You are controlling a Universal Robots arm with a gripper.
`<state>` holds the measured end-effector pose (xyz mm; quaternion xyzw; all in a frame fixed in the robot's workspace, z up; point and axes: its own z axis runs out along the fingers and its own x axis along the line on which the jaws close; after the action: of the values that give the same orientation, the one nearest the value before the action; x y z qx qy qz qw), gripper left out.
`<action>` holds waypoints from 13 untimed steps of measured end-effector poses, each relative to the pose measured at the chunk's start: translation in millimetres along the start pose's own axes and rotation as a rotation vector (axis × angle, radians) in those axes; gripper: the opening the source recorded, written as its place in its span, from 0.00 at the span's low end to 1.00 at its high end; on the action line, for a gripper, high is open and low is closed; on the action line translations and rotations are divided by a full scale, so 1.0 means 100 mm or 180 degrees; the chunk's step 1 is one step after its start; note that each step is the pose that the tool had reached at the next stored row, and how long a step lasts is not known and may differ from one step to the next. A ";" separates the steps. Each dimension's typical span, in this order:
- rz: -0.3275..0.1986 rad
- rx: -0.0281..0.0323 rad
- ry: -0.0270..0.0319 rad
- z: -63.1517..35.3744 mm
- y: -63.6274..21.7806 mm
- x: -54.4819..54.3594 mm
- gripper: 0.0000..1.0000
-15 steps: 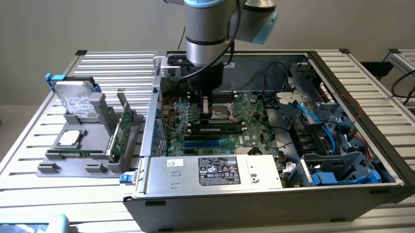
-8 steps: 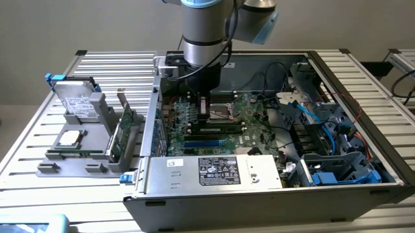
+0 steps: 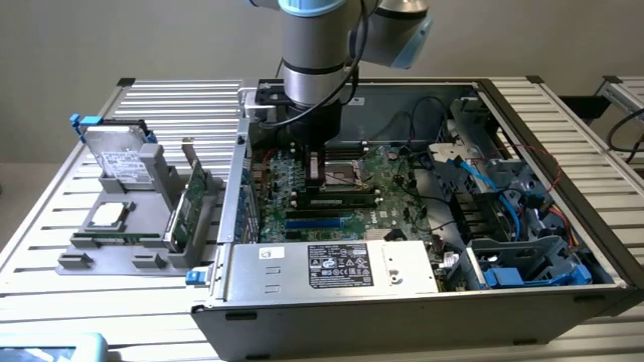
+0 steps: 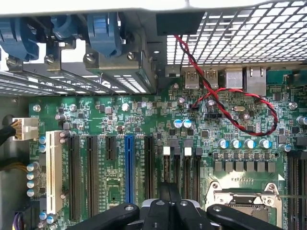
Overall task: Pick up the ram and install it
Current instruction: 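Press down the ram until it locks into place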
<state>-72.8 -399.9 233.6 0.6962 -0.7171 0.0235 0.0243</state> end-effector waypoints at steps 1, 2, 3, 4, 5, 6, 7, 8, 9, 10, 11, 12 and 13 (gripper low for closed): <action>0.0000 0.0000 -0.0006 0.003 0.002 0.00 0.11; 0.0000 0.0000 -0.0010 0.006 0.004 0.00 0.11; 0.0000 0.0000 -0.0014 0.009 0.007 0.00 0.11; 0.0000 -0.0001 -0.0019 0.014 0.012 0.00 0.11; -0.0001 -0.0001 -0.0024 0.019 0.014 0.00 0.11; 0.0000 -0.0001 -0.0029 0.026 0.016 0.00 0.11; 0.0000 -0.0001 -0.0033 0.034 0.017 0.00 0.11; 0.0000 -0.0001 -0.0035 0.043 0.019 0.00 0.11; 0.0000 -0.0002 -0.0035 0.050 0.020 0.00 0.11; 0.0000 -0.0002 -0.0035 0.057 0.021 0.00 0.11; 0.0000 -0.0002 -0.0036 0.062 0.022 0.00 0.11; 0.0000 -0.0002 -0.0036 0.068 0.023 0.00 0.11; 0.0000 -0.0002 -0.0037 0.073 0.023 0.00 0.11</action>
<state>-75.1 -399.9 226.3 0.6963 -0.7172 0.0192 0.0202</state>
